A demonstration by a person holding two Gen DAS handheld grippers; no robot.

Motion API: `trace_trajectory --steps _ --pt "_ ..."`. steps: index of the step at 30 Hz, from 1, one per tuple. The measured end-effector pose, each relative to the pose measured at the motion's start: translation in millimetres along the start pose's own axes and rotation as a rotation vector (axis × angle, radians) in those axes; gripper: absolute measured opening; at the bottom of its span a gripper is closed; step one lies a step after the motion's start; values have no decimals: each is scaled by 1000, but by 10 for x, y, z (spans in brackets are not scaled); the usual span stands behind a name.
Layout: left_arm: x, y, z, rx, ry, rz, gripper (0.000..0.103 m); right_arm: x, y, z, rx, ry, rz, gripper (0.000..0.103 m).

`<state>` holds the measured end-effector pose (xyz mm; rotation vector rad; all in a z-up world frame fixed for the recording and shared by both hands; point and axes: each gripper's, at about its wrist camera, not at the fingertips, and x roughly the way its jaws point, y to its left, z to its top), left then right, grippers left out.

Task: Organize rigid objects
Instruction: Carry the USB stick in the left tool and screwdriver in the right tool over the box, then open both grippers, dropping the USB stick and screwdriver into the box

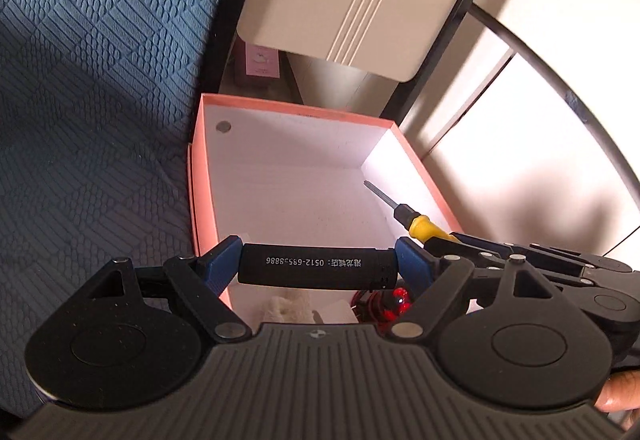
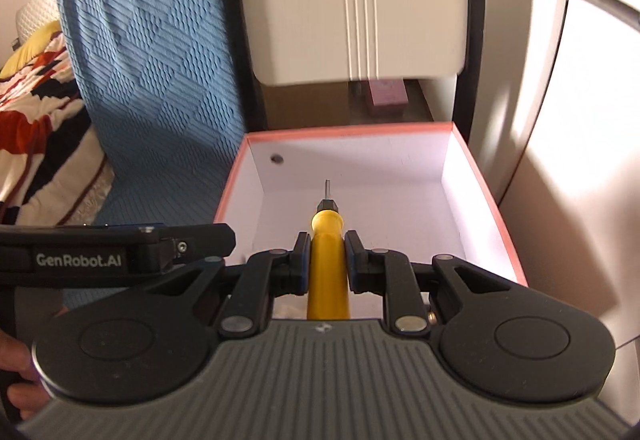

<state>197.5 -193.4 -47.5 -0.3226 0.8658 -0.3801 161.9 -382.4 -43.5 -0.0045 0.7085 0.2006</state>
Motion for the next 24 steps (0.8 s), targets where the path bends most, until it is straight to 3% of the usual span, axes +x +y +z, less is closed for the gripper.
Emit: trace_trajectory --steps 9,20,22,24 --pt "279 19 -44 -4 61 29 86 288 -169 -197 39 100 7 21" --pt "288 0 -30 8 61 19 89 297 -290 -208 83 103 7 22" --pt "253 12 -8 2 51 19 91 272 -317 -176 90 103 -7 26" --pt "180 10 12 0 38 12 91 233 -346 -144 106 99 -23 38"
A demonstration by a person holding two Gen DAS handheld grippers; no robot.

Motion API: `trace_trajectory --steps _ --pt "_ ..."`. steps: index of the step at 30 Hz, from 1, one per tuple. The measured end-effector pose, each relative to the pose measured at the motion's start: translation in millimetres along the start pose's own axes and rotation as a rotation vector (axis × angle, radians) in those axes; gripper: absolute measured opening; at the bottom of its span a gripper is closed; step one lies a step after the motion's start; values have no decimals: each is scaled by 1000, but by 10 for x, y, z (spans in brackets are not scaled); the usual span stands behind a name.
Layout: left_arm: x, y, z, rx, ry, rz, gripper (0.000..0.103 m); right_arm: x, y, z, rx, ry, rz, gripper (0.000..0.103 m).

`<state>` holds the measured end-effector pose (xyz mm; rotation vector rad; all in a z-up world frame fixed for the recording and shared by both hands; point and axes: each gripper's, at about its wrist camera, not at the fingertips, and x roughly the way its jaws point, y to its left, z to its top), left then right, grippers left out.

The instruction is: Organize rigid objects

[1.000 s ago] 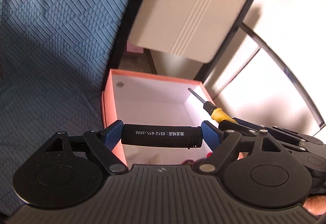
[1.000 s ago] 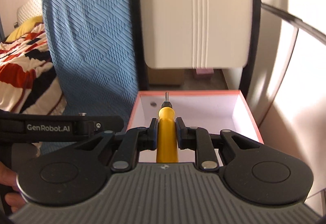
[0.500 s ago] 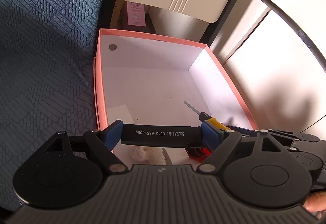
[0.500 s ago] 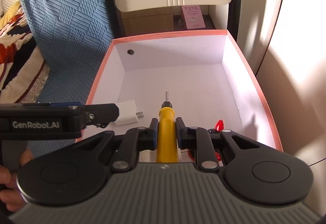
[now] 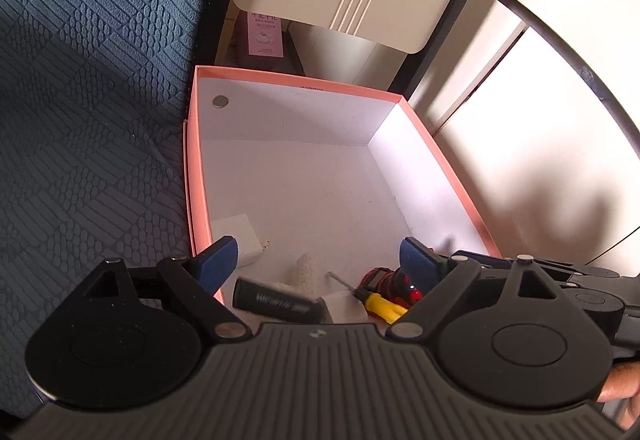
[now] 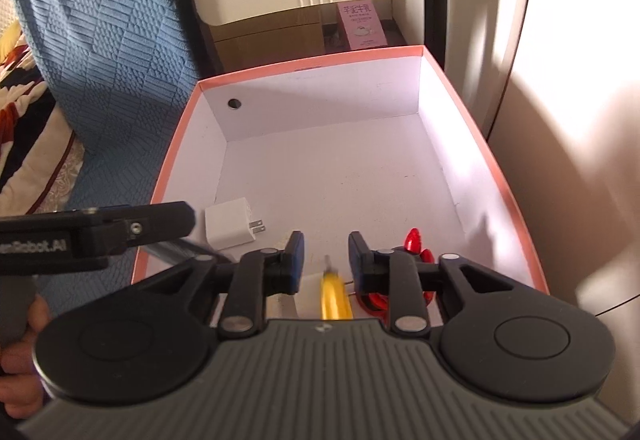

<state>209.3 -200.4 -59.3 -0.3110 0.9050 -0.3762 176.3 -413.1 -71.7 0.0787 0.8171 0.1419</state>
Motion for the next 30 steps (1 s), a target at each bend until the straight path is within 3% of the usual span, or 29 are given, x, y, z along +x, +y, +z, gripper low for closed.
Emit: trace_trajectory --steps 11,18,30 --pt "-727 -122 145 49 -130 -8 91 -575 105 127 14 -137 0 40" --pt "-1244 -155 147 75 -218 -25 91 -923 182 33 -2 -224 -1 40" --pt "-1573 -178 -113 83 -285 -5 91 -1122 340 -325 3 -253 15 40"
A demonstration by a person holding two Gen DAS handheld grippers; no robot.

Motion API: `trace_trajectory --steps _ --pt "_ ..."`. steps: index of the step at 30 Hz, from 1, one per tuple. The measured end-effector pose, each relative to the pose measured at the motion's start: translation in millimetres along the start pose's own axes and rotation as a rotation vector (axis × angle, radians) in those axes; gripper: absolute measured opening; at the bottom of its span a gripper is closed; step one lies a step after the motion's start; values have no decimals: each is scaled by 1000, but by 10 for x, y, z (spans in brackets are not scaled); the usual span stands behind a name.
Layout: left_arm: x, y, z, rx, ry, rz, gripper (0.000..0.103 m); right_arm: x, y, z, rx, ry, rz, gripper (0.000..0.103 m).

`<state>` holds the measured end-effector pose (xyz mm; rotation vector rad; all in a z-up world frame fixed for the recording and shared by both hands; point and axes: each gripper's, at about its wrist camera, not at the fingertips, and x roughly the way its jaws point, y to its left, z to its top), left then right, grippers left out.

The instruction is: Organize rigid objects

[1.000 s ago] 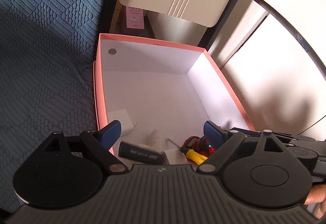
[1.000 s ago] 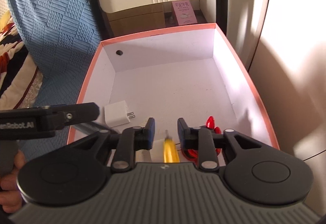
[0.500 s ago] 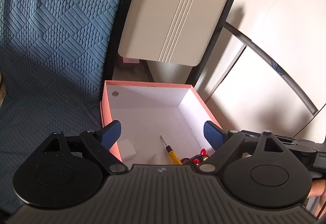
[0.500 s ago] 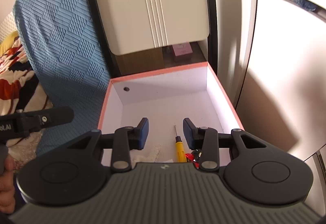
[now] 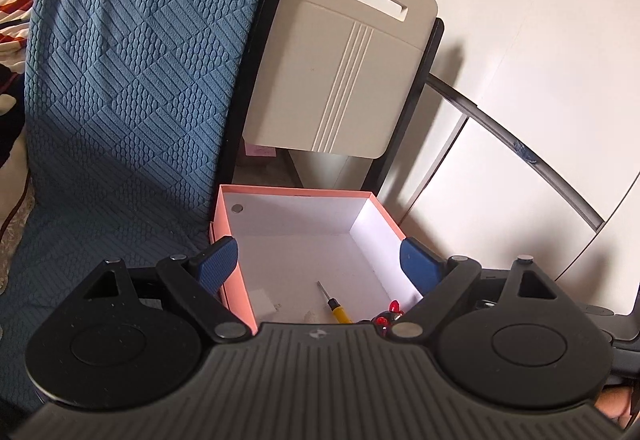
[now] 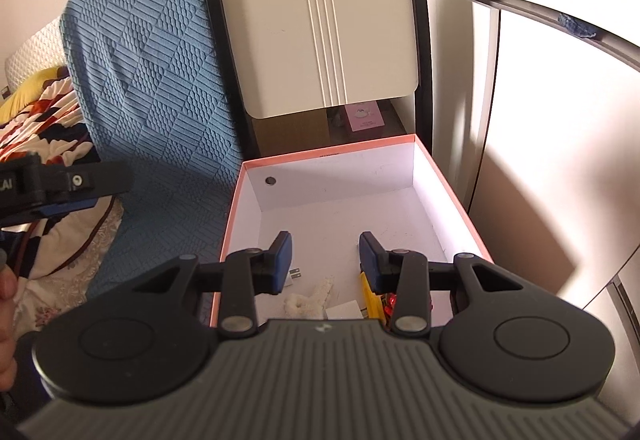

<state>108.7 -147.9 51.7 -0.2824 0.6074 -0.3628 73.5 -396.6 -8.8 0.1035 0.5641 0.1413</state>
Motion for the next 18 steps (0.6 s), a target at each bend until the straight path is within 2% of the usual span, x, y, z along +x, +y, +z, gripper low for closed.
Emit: trace_trajectory --steps 8,18 --pt "-211 18 -96 19 -26 0 91 -136 150 -173 -10 -4 4 40" --pt "-416 135 -211 39 -21 8 91 -283 365 -394 -3 -2 17 40"
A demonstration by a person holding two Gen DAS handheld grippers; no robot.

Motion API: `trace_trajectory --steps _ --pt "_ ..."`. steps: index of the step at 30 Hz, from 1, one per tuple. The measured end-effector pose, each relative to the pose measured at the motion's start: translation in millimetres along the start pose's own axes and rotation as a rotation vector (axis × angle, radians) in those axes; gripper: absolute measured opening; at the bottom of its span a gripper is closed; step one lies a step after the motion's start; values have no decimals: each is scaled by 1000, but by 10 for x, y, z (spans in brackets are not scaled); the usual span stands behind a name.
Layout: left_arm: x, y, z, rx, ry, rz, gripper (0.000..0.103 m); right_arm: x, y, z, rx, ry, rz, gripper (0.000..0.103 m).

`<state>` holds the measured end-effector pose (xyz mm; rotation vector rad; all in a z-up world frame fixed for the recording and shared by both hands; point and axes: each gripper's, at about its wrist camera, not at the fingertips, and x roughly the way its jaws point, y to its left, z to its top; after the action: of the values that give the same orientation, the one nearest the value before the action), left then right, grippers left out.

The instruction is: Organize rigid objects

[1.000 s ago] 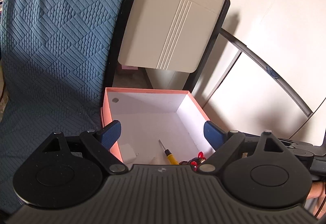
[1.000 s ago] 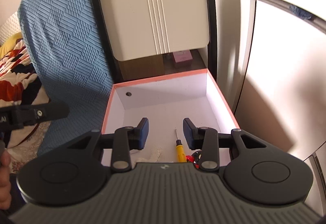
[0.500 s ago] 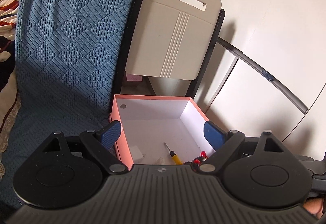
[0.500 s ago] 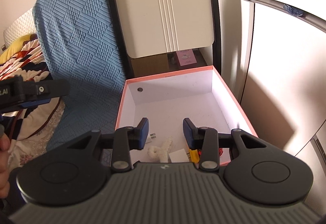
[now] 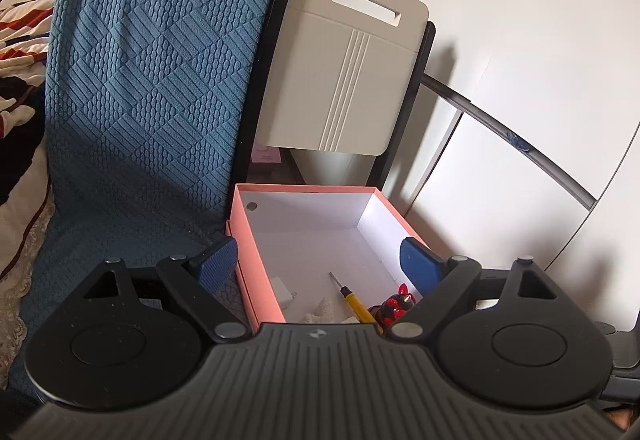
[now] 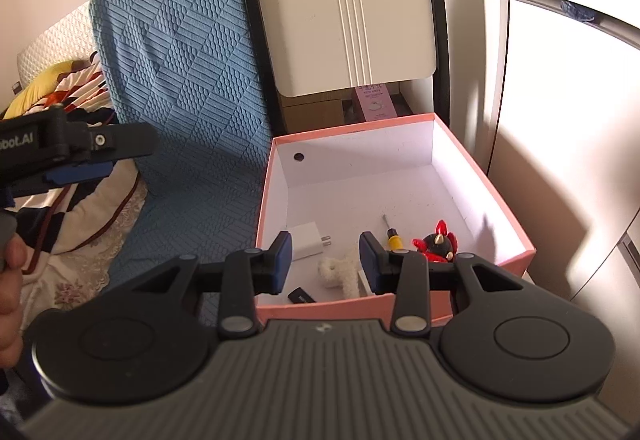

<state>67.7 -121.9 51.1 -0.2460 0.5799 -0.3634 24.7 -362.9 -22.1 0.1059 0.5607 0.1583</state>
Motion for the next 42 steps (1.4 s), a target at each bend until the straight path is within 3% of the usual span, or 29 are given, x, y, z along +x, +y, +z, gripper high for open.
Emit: trace_trajectory --steps 8,33,36,38,40,41,42 --pt "-72 61 -82 -9 5 -1 91 -4 8 -183 13 33 -33 40" --pt "-192 182 -200 -11 17 -6 91 -116 144 -276 0 36 -75 40" --pt "-161 194 -211 -9 27 -1 101 -96 123 -264 8 38 -76 40" --pt "-152 202 -217 -6 21 14 102 -75 90 -257 23 42 -86 40" --pt "-138 199 -222 5 23 19 103 -57 51 -262 38 42 -91 53" --pt "-128 197 -225 10 23 22 103 -55 30 -265 49 34 -97 77" --pt "-116 193 -232 15 25 26 103 -60 14 -270 57 24 -106 92"
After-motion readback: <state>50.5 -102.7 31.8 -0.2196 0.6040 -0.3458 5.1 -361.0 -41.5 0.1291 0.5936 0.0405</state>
